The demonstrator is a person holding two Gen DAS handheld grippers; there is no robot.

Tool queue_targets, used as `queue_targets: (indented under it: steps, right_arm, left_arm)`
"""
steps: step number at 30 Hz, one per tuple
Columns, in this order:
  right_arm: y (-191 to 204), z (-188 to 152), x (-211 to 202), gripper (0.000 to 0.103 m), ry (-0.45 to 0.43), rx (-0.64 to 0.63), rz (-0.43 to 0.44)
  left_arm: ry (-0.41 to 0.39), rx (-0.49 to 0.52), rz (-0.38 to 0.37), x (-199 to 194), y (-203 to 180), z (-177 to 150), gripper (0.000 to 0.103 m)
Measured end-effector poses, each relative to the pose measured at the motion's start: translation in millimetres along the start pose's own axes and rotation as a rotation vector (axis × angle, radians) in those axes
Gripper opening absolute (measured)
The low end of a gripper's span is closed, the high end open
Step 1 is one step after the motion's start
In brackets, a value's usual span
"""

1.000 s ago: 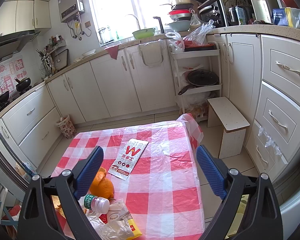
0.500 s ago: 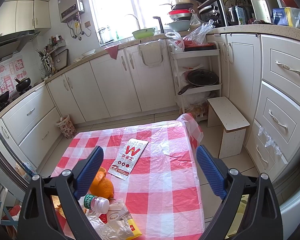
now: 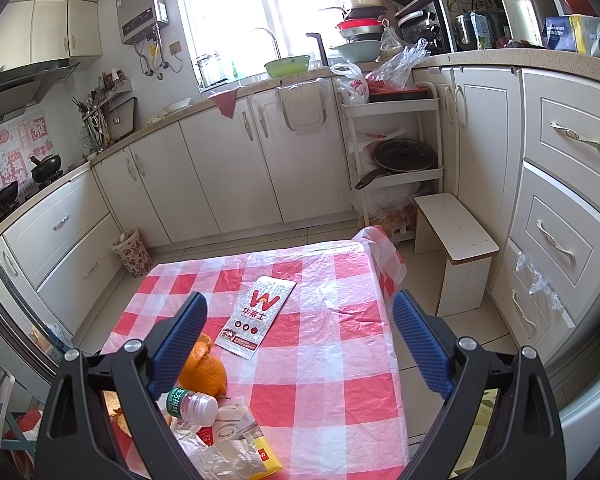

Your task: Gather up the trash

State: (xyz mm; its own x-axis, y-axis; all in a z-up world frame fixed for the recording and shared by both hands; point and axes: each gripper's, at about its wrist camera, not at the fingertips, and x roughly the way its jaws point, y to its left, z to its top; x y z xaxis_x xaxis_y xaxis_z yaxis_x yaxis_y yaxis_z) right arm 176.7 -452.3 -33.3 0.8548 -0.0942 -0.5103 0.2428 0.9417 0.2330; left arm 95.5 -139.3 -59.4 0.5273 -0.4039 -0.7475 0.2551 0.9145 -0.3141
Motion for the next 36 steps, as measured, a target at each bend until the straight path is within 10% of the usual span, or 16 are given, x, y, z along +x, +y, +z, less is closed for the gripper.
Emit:
queue_targets:
  steps: [22, 36]
  right_arm:
    - [0, -1, -2, 0.090, 0.009, -0.006, 0.013]
    - [11, -66, -9, 0.090, 0.220, -0.221, 0.125]
  left_arm:
    - [-0.007, -0.010, 0.014, -6, 9, 3, 0.089]
    - [-0.002, -0.117, 0.081, 16, 71, 19, 0.089]
